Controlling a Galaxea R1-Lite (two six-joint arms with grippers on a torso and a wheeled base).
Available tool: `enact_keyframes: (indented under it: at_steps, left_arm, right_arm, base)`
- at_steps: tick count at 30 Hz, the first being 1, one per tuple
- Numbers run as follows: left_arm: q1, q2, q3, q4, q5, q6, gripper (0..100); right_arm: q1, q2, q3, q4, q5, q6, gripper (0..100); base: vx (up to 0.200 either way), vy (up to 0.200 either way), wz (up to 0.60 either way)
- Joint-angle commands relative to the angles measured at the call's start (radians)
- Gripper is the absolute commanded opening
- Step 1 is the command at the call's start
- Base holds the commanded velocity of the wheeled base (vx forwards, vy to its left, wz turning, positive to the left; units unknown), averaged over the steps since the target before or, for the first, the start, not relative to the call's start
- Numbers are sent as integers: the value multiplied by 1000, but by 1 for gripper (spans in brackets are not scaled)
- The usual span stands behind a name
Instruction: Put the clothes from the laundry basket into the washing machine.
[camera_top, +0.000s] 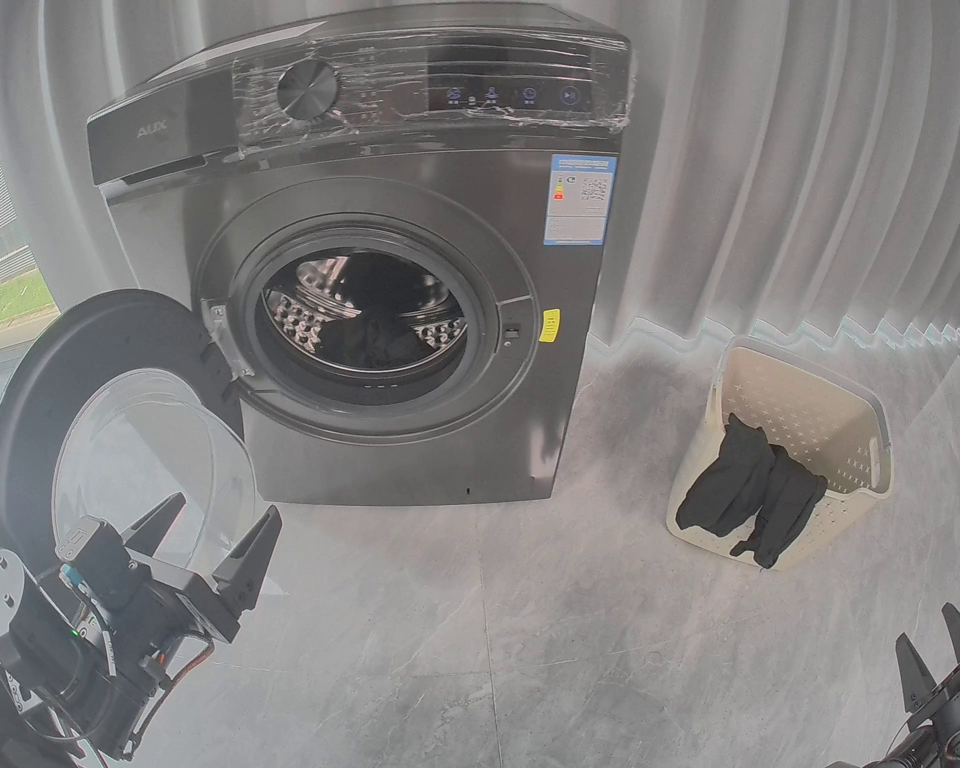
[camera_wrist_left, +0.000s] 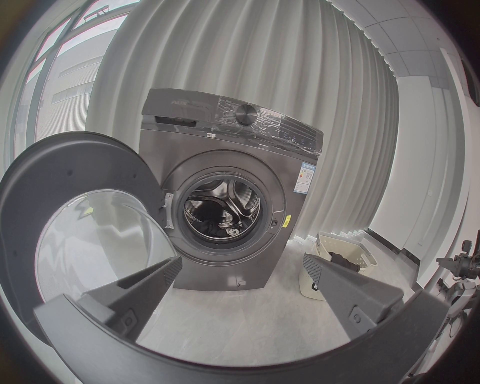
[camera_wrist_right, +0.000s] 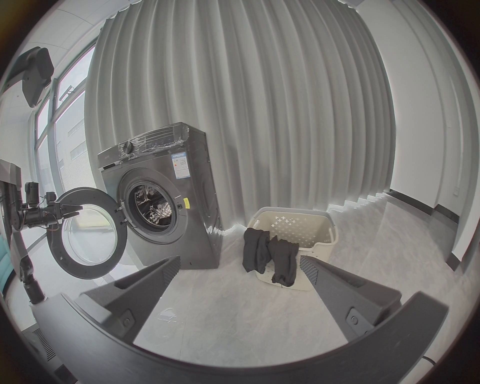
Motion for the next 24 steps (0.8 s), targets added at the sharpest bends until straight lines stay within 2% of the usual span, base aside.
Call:
enact_keyframes:
  at_steps: [1, 4, 8, 10, 11, 13, 14, 15, 17, 20, 21, 23, 24]
  left_arm:
    - [0, 1, 18, 0, 10, -1, 100]
    - [6, -48, 18, -2, 38, 2, 100]
    - [25, -157, 18, -3, 32, 22, 100]
    - [31, -257, 18, 4, -2, 78, 100]
    - [32, -283, 18, 18, -22, 91, 100]
    - [37, -312, 18, 63, -39, 96, 100]
    - [54, -354, 18, 152, -49, 97, 100]
    - [54, -354, 18, 152, -49, 97, 100]
    - [63, -435, 18, 311, -63, 105, 100]
    - [60, -466, 18, 452, -129, 90, 100]
    - [58, -470, 18, 464, -146, 81, 100]
    - [58, -480, 18, 497, -207, 36, 100]
    - [58, -478, 18, 504, -235, 27, 100]
  right_arm:
    - [1, 5, 18, -1, 0, 2, 100]
    - [1, 5, 18, -1, 0, 9, 100]
    - [1, 7, 18, -1, 0, 31, 100]
    - [1, 7, 18, -1, 0, 31, 100]
    - [1, 5, 18, -1, 0, 31, 100]
    - [1, 7, 18, -1, 2, 31, 100]
    - [1, 5, 18, -1, 2, 31, 100]
    - [1, 5, 18, -1, 2, 31, 100]
    - [1, 5, 18, -1, 2, 32, 100]
    - [1, 7, 18, -1, 3, 31, 100]
    - [1, 7, 18, -1, 3, 31, 100]
    - [1, 7, 18, -1, 3, 31, 100]
    - [1, 7, 18, -1, 3, 31, 100]
  base:
    - [0, 0, 0]
    - [0, 0, 0]
    - [0, 0, 0]
    - [0, 0, 0]
    - [0, 0, 0]
    - [0, 0, 0]
    - [0, 0, 0]
    - [0, 0, 0]
    - [0, 0, 0]
    - [0, 0, 0]
    - [0, 0, 0]
    - [0, 0, 0]
    - [0, 0, 0]
